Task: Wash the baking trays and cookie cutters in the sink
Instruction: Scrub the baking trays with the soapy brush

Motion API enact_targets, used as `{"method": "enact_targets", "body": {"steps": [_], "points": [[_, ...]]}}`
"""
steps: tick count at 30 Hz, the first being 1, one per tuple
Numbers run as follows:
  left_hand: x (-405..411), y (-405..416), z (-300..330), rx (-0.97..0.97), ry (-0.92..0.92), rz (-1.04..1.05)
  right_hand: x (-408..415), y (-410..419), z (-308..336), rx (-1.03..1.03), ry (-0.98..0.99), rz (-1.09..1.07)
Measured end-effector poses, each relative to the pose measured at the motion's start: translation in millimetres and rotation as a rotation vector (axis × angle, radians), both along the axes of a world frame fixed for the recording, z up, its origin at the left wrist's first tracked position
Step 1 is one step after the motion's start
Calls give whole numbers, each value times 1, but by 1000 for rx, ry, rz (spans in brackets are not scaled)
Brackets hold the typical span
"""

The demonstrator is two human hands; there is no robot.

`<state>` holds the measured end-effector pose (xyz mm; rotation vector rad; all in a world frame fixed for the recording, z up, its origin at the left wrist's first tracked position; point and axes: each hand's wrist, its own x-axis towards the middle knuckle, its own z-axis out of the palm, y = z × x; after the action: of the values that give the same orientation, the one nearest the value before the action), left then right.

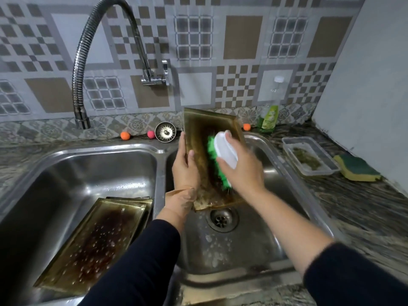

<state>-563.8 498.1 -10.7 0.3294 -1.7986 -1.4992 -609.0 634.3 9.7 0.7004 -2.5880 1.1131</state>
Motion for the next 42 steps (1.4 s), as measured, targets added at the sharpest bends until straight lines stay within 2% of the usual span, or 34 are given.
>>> {"method": "enact_targets", "body": {"steps": [4,9,11,15,18,22,26,30,33,35,38,42], "points": [[4,-11,-4,71,-23,17,43,1,-33,-65,48,81],[3,5,-1,21,-21,-125,-19,-37,29,-62,87,-61],[3,7,0,1,-29,-96,-29,-46,44,-55,74,-73],[4,-16,8,58,-32,31,15,-42,13,-51,9,70],[9,-30,16,53,-39,72,61,-32,-15,-134,15,167],[14,-18,19,-6,-76,-14,40,-54,10,-185,138,64],[16,4,8,-82,-81,-41,-6,-77,56,-149,80,-63],[15,-8,20,-89,-120,68,17,-64,34,-131,24,73],[22,-25,23,-114,-268,175,37,-40,3,-170,-164,191],[28,-24,24,-123,-314,172,32,-32,10,-264,-275,180],[33,-14,25,-232,-379,124,16,-34,41,-293,-226,99],[37,15,21,-587,-414,117,3,-47,75,-91,-143,-117]]}}
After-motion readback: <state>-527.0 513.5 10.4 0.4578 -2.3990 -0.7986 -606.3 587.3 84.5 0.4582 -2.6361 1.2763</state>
